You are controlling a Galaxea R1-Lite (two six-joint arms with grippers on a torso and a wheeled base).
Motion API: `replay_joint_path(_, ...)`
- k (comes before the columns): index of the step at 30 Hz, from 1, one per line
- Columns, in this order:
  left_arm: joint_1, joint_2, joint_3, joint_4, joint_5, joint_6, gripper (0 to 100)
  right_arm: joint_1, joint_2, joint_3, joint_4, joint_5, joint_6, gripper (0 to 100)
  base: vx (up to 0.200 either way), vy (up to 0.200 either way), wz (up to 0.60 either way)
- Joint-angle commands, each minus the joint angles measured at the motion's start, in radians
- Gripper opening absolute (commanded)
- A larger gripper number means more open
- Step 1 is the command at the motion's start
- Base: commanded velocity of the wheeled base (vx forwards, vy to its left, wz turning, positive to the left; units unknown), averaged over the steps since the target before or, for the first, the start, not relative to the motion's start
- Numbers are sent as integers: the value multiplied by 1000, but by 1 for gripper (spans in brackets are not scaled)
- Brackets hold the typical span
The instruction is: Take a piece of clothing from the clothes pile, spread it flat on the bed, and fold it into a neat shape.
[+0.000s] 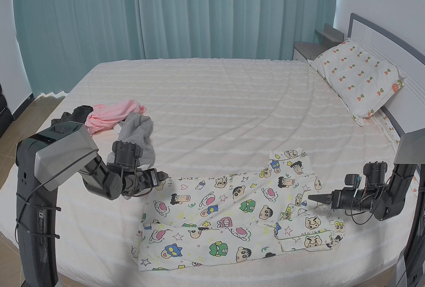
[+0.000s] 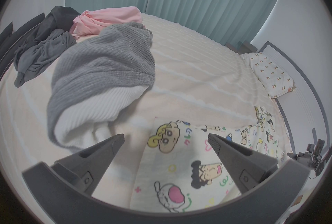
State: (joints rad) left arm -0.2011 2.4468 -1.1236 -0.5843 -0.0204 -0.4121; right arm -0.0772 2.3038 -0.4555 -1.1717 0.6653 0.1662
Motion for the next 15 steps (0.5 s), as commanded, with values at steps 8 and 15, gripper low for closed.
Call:
replay_joint_path(8,-37,75,-51,3,0,-2,100,7,-6,6,-2,0,-1,100,0,0,0)
replay_joint_path(15,-46,98,-90,3,5,-8,100,11,-6,6,-2,0,1,100,0,0,0)
